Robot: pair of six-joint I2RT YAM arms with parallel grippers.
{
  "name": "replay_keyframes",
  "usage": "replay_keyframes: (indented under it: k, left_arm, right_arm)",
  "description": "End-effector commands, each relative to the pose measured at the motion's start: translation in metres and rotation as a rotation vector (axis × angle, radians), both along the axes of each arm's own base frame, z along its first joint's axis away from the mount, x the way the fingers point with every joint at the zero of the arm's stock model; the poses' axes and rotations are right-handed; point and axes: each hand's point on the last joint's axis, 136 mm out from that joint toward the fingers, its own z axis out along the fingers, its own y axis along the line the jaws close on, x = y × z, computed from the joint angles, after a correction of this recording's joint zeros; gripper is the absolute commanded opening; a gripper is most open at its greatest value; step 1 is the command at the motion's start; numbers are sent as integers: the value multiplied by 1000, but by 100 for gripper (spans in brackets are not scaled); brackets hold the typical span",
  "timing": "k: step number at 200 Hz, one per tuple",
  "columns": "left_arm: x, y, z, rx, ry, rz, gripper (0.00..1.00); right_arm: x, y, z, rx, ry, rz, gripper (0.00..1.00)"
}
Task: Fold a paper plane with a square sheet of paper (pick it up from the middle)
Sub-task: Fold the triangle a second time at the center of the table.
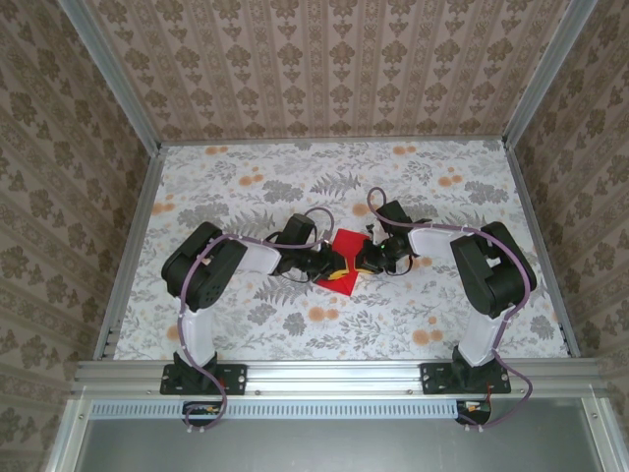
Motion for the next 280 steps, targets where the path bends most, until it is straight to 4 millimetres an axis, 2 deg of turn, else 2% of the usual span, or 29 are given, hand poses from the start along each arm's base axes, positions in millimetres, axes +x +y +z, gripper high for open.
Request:
replay_keyframes:
  k: [1, 31, 67, 92, 120, 146, 200, 247, 280]
  left_arm:
    - [-4, 3, -14, 56, 45, 14, 14]
    - [-6, 8, -20, 95, 65, 27, 13]
    - [-9, 20, -29, 173, 87, 53, 11]
    - [-10, 26, -33, 215, 94, 68, 11]
    - [-8, 34, -36, 267, 91, 98, 10]
    - [-8, 34, -35, 283, 86, 97, 9]
    - [-9, 34, -35, 312, 85, 91, 8]
    - [-9, 34, -34, 326, 82, 90, 7]
    - [-4, 29, -20, 291, 46, 82, 7]
  right_arm:
    - [0, -8, -7, -53, 12, 1, 10]
    - [3, -10, -3, -71, 0, 0, 13]
    - [13, -13, 27, -79, -79, -22, 19]
    - [8, -14, 38, -68, -105, -28, 19]
    - [-7, -9, 36, -52, -99, -19, 17]
    - [-15, 2, 32, -11, -83, 0, 15]
    - [-8, 25, 27, 18, -79, 29, 12]
    - [-1, 28, 10, -11, -53, 36, 11]
    - [-5, 20, -5, -75, -21, 48, 10]
